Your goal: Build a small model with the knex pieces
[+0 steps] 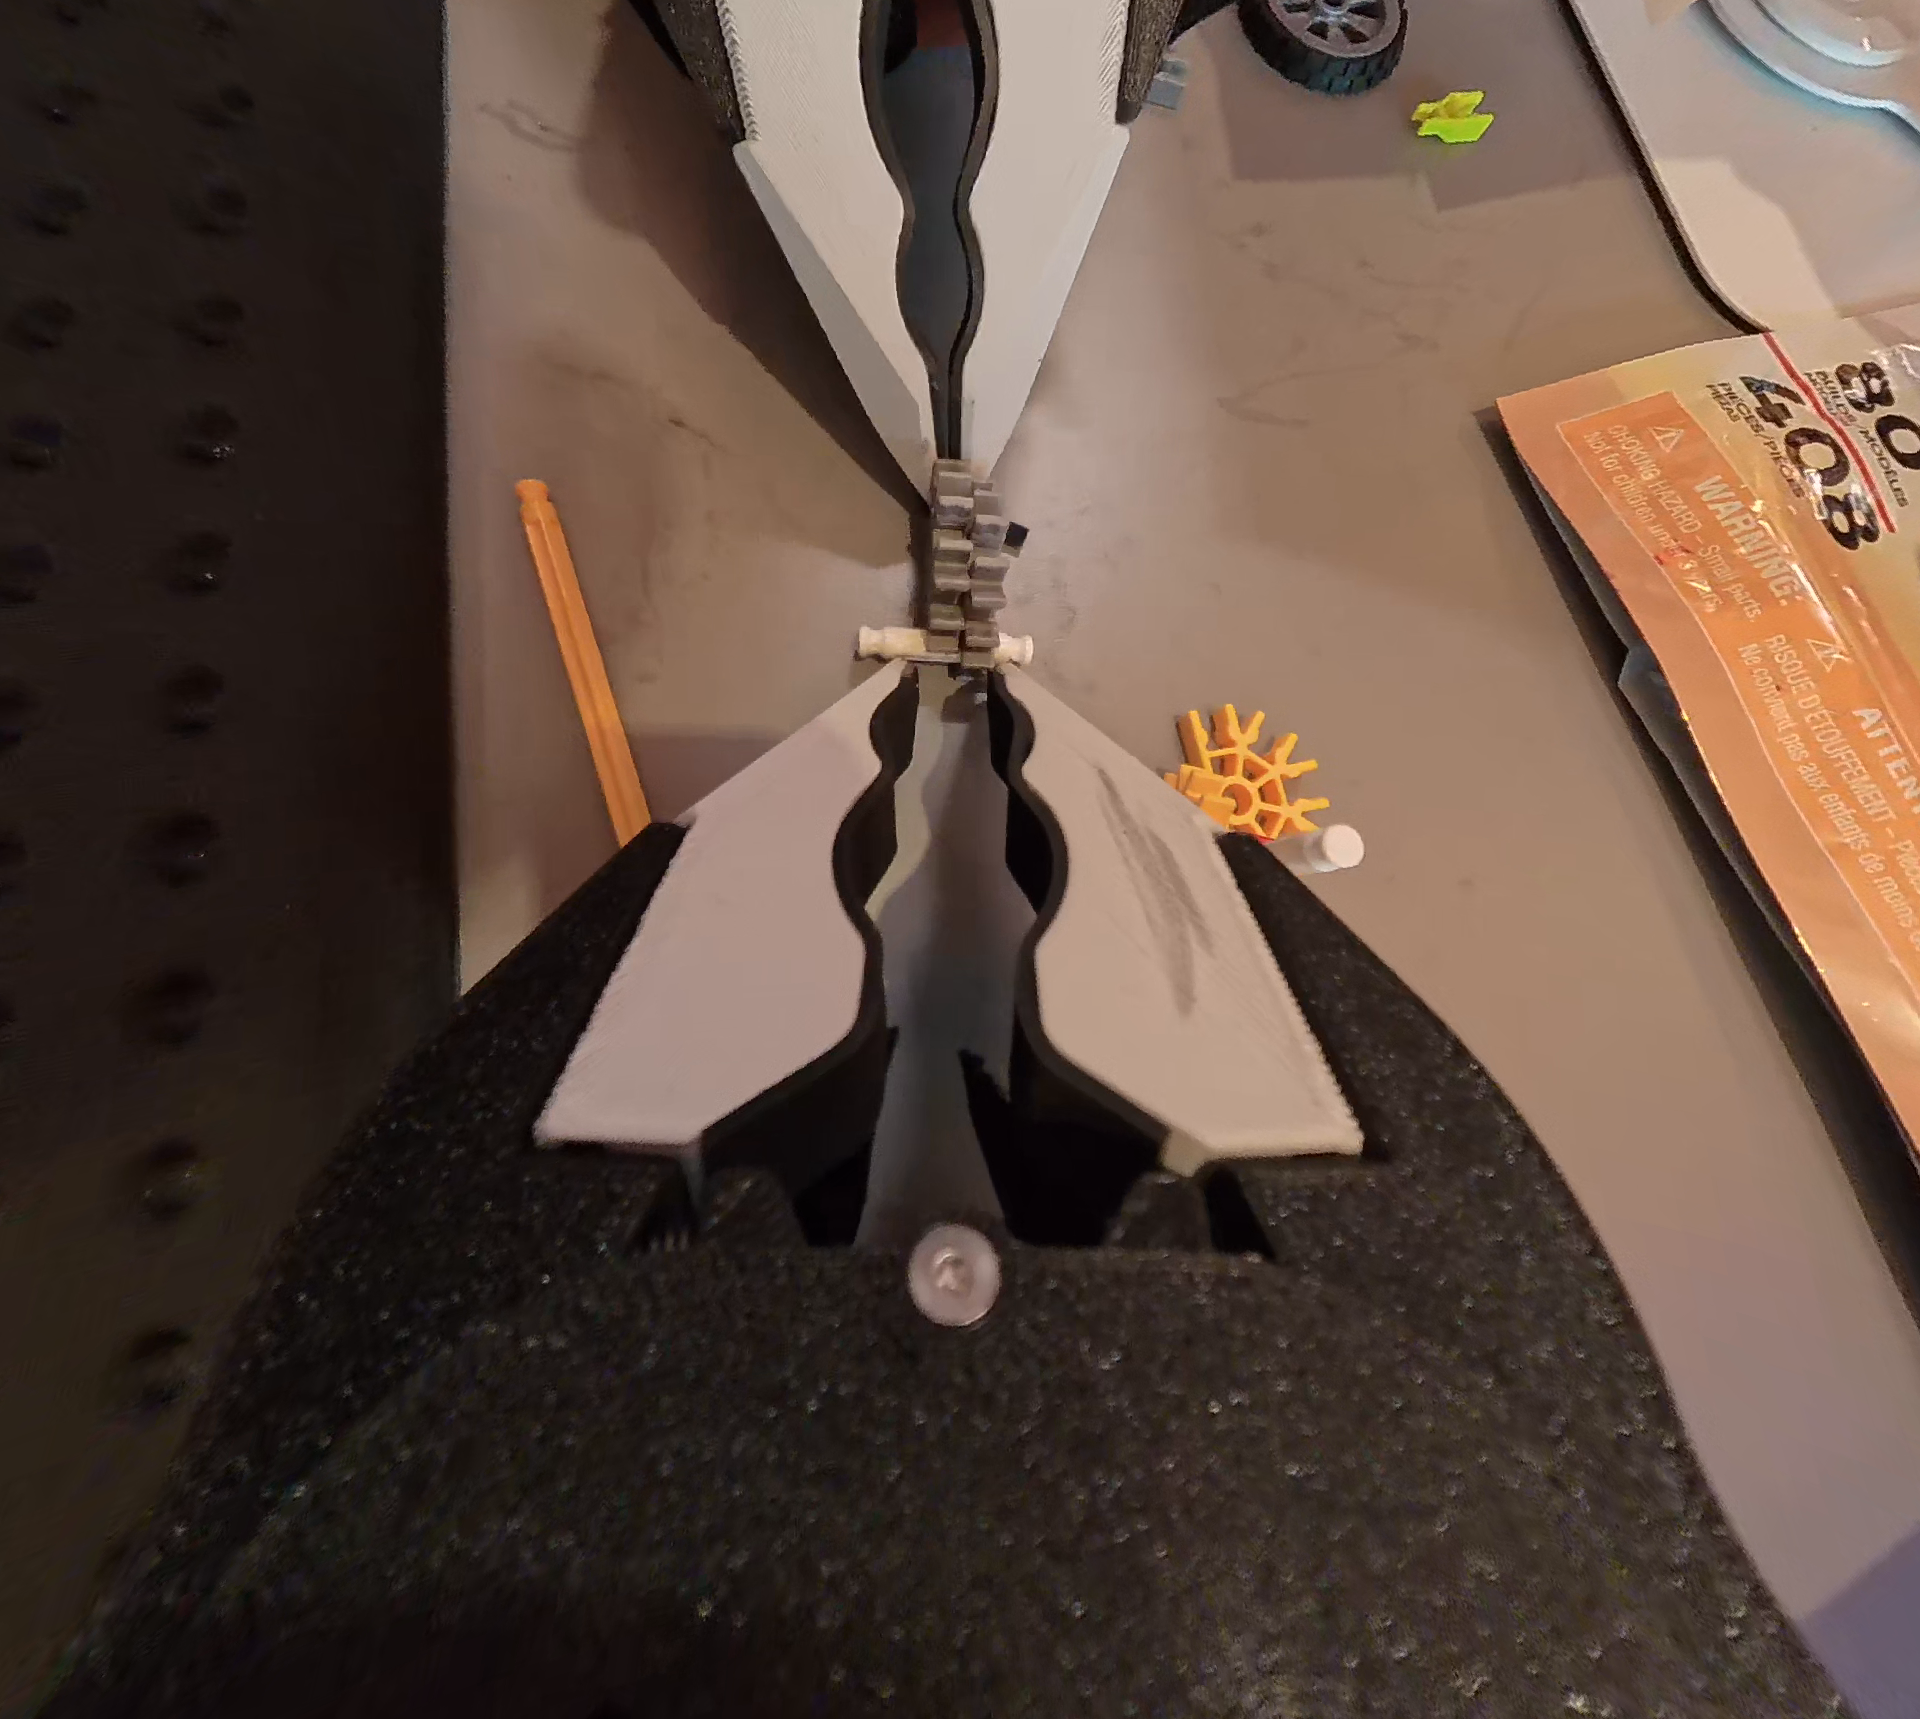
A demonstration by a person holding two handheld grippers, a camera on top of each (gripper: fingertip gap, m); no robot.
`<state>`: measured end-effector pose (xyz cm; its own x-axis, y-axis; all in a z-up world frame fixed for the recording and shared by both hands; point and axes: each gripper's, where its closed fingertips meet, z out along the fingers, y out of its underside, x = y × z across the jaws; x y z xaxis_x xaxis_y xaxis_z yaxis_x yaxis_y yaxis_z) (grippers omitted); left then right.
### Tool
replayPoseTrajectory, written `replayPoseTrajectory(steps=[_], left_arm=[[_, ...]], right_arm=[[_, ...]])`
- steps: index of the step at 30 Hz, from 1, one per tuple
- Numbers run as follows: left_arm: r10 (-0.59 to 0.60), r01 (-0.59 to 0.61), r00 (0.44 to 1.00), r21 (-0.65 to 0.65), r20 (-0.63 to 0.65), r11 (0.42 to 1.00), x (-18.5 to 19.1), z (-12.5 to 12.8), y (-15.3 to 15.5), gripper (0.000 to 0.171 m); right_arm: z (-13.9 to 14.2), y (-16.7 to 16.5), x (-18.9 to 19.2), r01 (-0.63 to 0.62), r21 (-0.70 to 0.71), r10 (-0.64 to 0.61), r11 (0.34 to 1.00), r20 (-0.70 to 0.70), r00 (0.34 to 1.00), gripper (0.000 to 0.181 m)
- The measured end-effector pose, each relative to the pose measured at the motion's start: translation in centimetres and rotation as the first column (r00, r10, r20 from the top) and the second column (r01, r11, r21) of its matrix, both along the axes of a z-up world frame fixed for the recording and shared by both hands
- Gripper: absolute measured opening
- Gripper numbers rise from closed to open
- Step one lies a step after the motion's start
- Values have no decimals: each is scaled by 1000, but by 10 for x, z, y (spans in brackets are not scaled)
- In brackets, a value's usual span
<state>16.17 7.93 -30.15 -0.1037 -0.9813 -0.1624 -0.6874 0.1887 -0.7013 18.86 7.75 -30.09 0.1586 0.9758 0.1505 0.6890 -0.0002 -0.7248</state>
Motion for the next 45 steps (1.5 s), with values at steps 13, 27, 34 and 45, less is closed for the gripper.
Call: replayPoseTrajectory(steps=[13,27,34,45], left_arm=[[-6,6,1000,-9,-1,1000,1,-1,-4,0],[26,-26,1000,-43,-2,999,-8,3,1,0],[-50,31,994,194,93,981,-5,23,-3,4],[-225,184,974,515,18,838,-4,23,-8,4]], right_arm=[[-1,-1,0,-2,9,2,1000,7,1000,12],[-1,-1,-1,-1,8,1,1000,5,1000,12],[-1,-1,-1,-2,3,2,1000,4,1000,12],[-1,-1,-1,-4,-7,4,1000,4,1000,11]])
